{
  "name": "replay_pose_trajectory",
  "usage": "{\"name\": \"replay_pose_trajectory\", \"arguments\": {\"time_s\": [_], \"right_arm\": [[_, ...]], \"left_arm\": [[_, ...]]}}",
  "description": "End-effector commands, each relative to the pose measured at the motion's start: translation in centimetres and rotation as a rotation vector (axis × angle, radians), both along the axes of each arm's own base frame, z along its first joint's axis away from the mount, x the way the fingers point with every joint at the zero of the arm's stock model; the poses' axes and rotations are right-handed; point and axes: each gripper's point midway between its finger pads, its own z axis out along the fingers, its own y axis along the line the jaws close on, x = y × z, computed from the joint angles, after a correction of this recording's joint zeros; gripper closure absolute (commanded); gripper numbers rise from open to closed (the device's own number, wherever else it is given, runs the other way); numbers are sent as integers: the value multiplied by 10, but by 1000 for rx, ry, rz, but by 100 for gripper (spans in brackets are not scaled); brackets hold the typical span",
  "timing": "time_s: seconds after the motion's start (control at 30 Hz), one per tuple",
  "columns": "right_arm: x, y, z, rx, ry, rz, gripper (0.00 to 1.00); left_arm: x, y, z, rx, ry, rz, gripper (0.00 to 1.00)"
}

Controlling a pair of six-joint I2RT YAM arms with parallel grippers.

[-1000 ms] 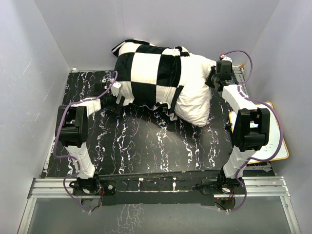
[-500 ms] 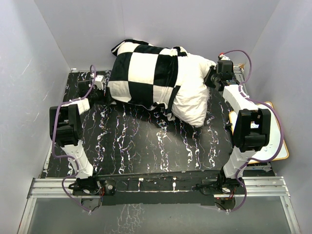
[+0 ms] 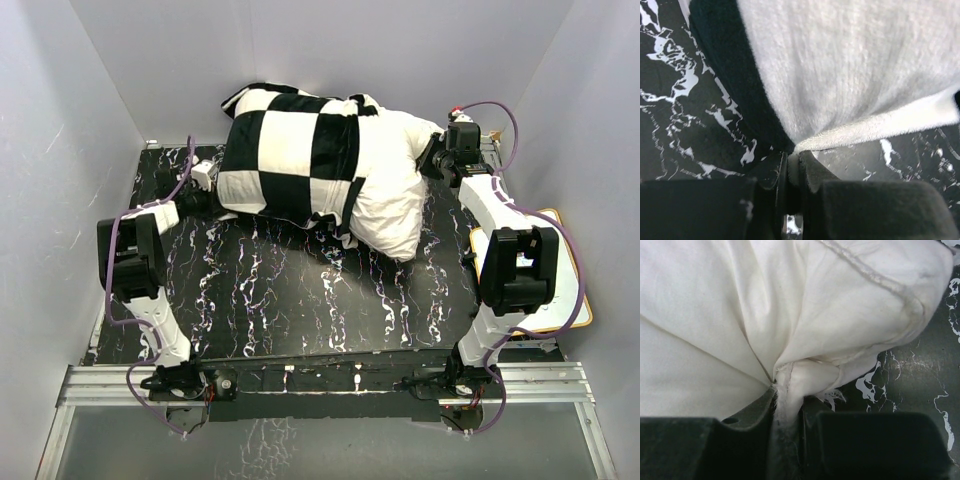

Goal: Remove the pillowcase from the pillow
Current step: Remove the pillow from the pillowcase.

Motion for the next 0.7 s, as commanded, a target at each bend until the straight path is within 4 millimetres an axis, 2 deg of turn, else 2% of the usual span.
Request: {"name": "replay_pose_trajectory", "arguments": {"time_s": [0.0,0.07,0.2,0.3,0.37,0.43,0.5,0.63,0.67], "right_arm": [[4,8,70,37,-156,16,92],[6,-2,77,39,-167,-23,92],[9,-21,83,13,-181,-109,92],[11,-29,85,3,-187,-160,92],[11,-32,86,5,-196,-179,92],[11,-34,85,3,-196,-193,92],[8,-36,80,0,-187,-206,92],[0,-37,66,-10,-158,-225,91],[-3,-32,63,5,-150,-197,83]], "left_arm": [[-12,38,28,207,-109,-5,100],[-15,67,32,314,-139,48,100],[-26,131,53,392,-134,164,100],[-44,175,72,466,-137,216,100],[-59,196,83,511,-149,221,100],[-77,207,89,527,-145,209,100],[-90,209,94,531,-140,198,100],[-108,195,103,523,-145,154,100],[-111,190,104,509,-146,140,100]]}}
